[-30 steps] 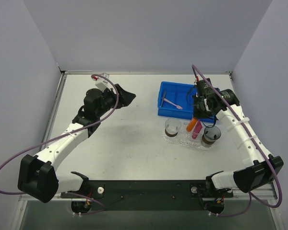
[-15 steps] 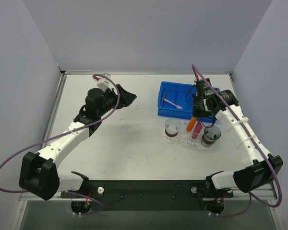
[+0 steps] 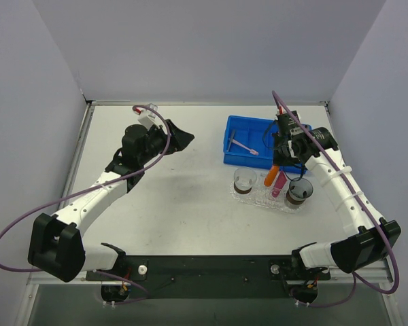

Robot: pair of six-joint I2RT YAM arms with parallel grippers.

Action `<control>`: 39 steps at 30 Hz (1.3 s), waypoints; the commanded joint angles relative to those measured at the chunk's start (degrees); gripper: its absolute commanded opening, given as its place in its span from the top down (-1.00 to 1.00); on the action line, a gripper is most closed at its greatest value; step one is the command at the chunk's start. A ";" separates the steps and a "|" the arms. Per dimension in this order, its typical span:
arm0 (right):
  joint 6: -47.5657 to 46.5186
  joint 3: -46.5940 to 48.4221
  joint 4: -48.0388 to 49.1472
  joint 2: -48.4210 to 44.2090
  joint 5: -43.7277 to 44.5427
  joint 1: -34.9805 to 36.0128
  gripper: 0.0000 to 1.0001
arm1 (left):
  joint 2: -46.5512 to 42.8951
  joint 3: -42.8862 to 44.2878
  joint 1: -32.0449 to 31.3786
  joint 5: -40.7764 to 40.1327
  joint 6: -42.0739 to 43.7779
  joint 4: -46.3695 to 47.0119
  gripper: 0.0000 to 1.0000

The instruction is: Prepare toiletry sets of a toothbrush and toothpaste on the tray

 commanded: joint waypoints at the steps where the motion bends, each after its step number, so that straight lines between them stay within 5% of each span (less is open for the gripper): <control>1: 0.70 0.57 0.69 -0.26 2.26 0.27 1.00 | -0.12 2.82 0.39 0.97 -0.49 3.06 -0.61; 9: 2.63 5.15 -2.74 -1.49 -0.38 0.01 1.00 | -0.21 2.12 0.39 1.68 -1.11 3.67 -0.61; 39: 2.54 -4.61 6.05 -5.53 4.20 0.89 1.00 | -0.30 2.29 0.30 1.85 -1.55 3.67 -0.62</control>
